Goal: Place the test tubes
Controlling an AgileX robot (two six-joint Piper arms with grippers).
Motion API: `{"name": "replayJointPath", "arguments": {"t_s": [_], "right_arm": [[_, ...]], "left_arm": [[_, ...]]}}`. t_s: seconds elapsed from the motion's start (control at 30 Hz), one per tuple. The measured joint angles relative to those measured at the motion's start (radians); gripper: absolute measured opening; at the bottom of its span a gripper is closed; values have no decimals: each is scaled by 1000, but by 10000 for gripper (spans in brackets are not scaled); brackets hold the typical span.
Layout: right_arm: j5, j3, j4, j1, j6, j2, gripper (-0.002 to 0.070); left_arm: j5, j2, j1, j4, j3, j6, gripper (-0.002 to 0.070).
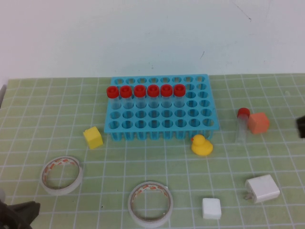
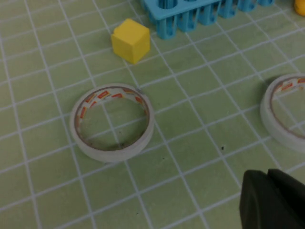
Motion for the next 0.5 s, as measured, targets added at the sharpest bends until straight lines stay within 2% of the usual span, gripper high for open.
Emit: {"name": "replayJointPath", "arguments": {"t_s": [0.33, 0.4, 0.5], "right_arm": [[23, -294, 33, 118, 18, 413, 11], [65, -347, 33, 118, 51, 475, 43], [123, -439, 18, 118, 101, 573, 148]], "left_arm": [[-21, 1, 0, -53, 4, 0, -1], [-21, 1, 0, -53, 4, 0, -1], [-21, 1, 0, -54, 4, 0, -1]]}}
